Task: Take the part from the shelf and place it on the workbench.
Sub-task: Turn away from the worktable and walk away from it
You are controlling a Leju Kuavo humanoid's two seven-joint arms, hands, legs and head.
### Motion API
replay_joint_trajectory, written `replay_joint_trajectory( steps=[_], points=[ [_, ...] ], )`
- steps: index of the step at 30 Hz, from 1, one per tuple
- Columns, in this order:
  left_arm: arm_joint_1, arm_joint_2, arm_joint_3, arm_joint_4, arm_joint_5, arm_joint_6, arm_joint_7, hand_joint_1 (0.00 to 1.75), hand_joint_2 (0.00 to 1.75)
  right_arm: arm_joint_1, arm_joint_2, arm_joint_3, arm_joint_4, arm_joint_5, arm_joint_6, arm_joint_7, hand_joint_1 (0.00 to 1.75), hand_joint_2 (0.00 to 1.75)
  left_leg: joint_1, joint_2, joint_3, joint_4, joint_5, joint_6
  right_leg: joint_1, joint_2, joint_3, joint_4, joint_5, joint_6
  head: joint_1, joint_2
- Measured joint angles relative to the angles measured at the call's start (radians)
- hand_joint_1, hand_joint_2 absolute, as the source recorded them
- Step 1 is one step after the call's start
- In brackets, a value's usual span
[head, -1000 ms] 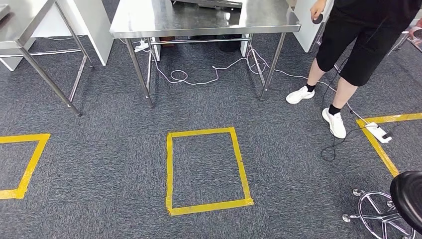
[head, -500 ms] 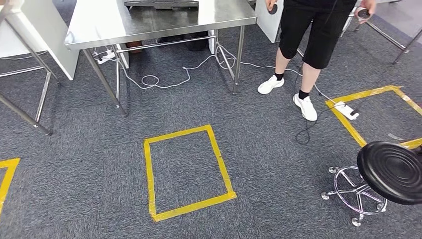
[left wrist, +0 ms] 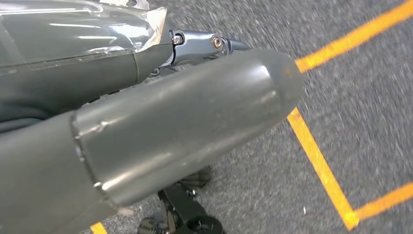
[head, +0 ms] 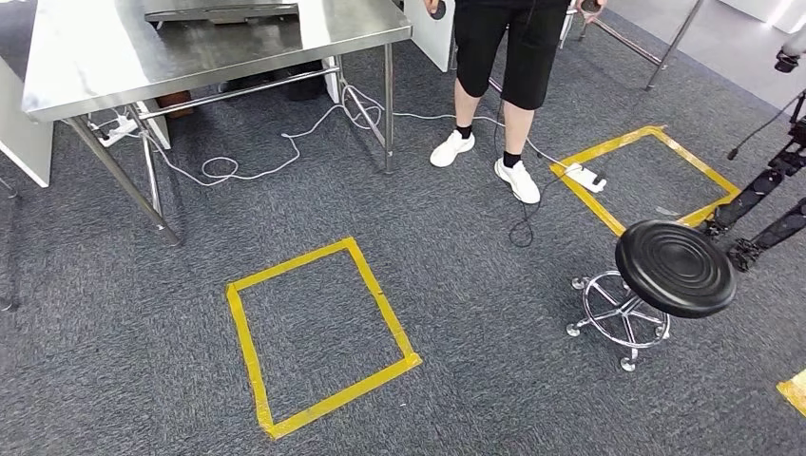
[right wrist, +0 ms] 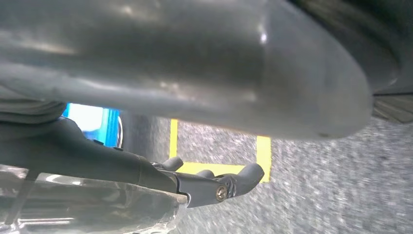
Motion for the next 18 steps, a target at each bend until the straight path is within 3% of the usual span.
replay_joint_trajectory(
  steps=[2, 3, 4, 6, 7, 9, 11, 12, 13, 14, 15, 17, 18],
  points=[
    [-0.001, -0.003, -0.001, 0.000, -0.001, 0.000, 0.000, 0.00, 0.00, -0.001, 0.000, -0.002, 0.000, -0.001, 0.000, 0.000, 0.00, 0.00, -0.003, 0.024, 0.003, 0.003, -0.004, -0.009, -0.001, -0.048, 0.080, -0.140, 0.044, 0.012, 0.001, 0.000],
    [-0.001, -0.004, -0.001, 0.000, -0.001, 0.000, 0.000, 0.00, 0.00, -0.002, 0.000, -0.003, 0.000, -0.001, 0.000, 0.000, 0.00, 0.00, -0.006, 0.034, 0.005, 0.005, -0.007, -0.015, 0.000, -0.064, 0.103, -0.182, 0.057, 0.009, -0.001, 0.000],
    [-0.003, -0.004, -0.001, 0.000, -0.002, 0.000, 0.000, 0.00, 0.00, -0.003, 0.000, -0.003, 0.000, -0.001, -0.001, 0.000, 0.00, 0.00, -0.008, 0.044, 0.008, 0.007, -0.010, -0.022, 0.003, -0.071, 0.111, -0.202, 0.063, 0.004, -0.002, 0.000],
    [-0.008, -0.005, -0.002, -0.001, -0.002, 0.000, 0.000, 0.00, 0.00, -0.001, 0.000, -0.003, 0.000, -0.001, -0.001, 0.001, 0.00, 0.00, -0.005, 0.060, 0.013, 0.008, -0.013, -0.035, 0.003, -0.049, 0.106, -0.203, 0.068, -0.012, -0.005, 0.000],
    [-0.010, -0.005, -0.002, -0.002, -0.002, 0.000, 0.000, 0.00, 0.00, 0.001, 0.000, -0.003, 0.000, 0.000, -0.001, 0.002, 0.00, 0.00, -0.001, 0.050, 0.012, 0.015, -0.020, -0.042, -0.001, -0.038, 0.106, -0.205, 0.071, -0.019, -0.006, 0.000],
    [-0.009, -0.006, -0.003, -0.005, -0.001, 0.001, 0.000, 0.00, 0.00, 0.001, 0.000, -0.003, 0.000, 0.001, 0.000, 0.004, 0.00, 0.00, 0.006, -0.002, -0.012, 0.074, -0.068, -0.052, -0.009, -0.018, 0.107, -0.208, 0.079, -0.035, -0.007, 0.000],
    [-0.003, -0.007, -0.004, -0.005, 0.003, 0.005, 0.000, 0.00, 0.00, 0.001, 0.002, -0.003, 0.000, 0.004, 0.000, 0.005, 0.00, 0.00, 0.009, -0.052, -0.067, 0.204, -0.143, -0.057, -0.007, 0.005, 0.104, -0.207, 0.084, -0.044, -0.008, 0.000],
    [-0.001, -0.007, -0.005, -0.005, 0.007, 0.008, 0.000, 0.00, 0.00, 0.001, 0.004, -0.003, 0.000, 0.006, 0.000, 0.005, 0.00, 0.00, 0.009, -0.061, -0.093, 0.264, -0.167, -0.058, -0.006, 0.018, 0.103, -0.207, 0.085, -0.046, -0.008, 0.000],
    [0.000, -0.007, -0.006, -0.005, 0.010, 0.011, 0.000, 0.00, 0.00, 0.002, 0.004, -0.003, 0.000, 0.008, 0.000, 0.004, 0.00, 0.00, 0.010, -0.065, -0.108, 0.297, -0.171, -0.059, -0.005, 0.031, 0.104, -0.207, 0.085, -0.046, -0.008, 0.000],
    [0.001, -0.008, -0.007, -0.005, 0.012, 0.013, 0.000, 0.00, 0.00, 0.003, 0.005, -0.003, 0.000, 0.010, 0.000, 0.004, 0.00, 0.00, 0.012, -0.067, -0.105, 0.292, -0.154, -0.059, -0.005, 0.044, 0.106, -0.206, 0.085, -0.046, -0.008, 0.000],
    [0.001, -0.008, -0.009, -0.006, 0.014, 0.014, 0.000, 0.00, 0.00, 0.003, 0.005, -0.003, 0.000, 0.012, 0.000, 0.003, 0.00, 0.00, 0.015, -0.071, -0.087, 0.252, -0.121, -0.059, -0.006, 0.058, 0.108, -0.205, 0.085, -0.045, -0.008, 0.000],
    [0.002, -0.008, -0.010, -0.006, 0.014, 0.017, 0.000, 0.00, 0.00, 0.001, 0.006, -0.003, 0.000, 0.013, 0.000, 0.002, 0.00, 0.00, 0.023, -0.112, -0.033, 0.123, -0.049, -0.059, -0.004, 0.084, 0.108, -0.200, 0.083, -0.042, -0.009, 0.000],
    [0.003, -0.008, -0.010, -0.005, 0.014, 0.017, 0.000, 0.00, 0.00, -0.001, 0.006, -0.003, 0.000, 0.014, 0.000, 0.002, 0.00, 0.00, 0.025, -0.133, -0.013, 0.074, -0.031, -0.057, -0.003, 0.097, 0.103, -0.195, 0.083, -0.037, -0.010, 0.000]
  ],
)
